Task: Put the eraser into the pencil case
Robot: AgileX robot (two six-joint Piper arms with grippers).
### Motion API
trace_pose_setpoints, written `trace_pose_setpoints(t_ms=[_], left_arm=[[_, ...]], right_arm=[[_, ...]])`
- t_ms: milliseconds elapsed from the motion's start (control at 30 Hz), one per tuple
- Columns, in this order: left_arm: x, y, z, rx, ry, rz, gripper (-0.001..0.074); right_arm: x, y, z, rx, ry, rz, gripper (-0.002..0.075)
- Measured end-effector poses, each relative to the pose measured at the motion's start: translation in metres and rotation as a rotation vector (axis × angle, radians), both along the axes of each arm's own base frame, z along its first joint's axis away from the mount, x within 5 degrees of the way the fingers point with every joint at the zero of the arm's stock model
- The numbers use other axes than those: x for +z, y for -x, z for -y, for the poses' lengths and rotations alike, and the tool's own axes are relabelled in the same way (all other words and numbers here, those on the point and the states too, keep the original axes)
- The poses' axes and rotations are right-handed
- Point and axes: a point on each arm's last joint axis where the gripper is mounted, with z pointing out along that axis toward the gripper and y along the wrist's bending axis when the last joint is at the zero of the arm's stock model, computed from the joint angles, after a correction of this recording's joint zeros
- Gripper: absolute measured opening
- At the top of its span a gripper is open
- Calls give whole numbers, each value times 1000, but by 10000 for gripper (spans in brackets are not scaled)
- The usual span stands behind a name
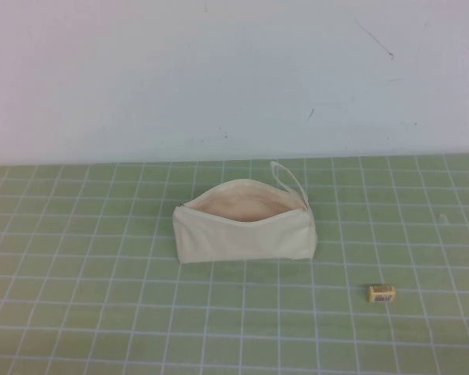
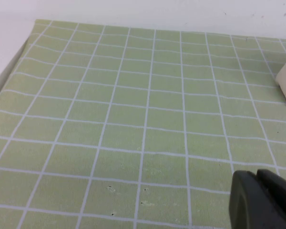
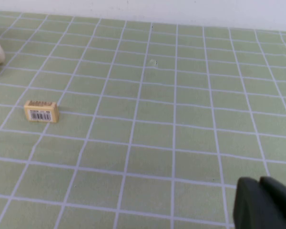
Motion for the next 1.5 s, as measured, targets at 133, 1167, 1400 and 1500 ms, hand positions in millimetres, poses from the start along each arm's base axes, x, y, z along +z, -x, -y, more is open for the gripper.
trace_pose_setpoints(t_ms=[133,1167,1400,1500], left_arm=[[0,0,0,0,0,0,-4],[0,0,0,0,0,0,-4],[0,0,0,0,0,0,-4],[0,0,0,0,0,0,-4]], right_arm=[[0,0,0,0,0,0,-1],[9,0,-21,-55,-962,-21,-1],[11,0,-22,-24,-949,-7,-1],[11,0,-23,6,-862,3,-1]])
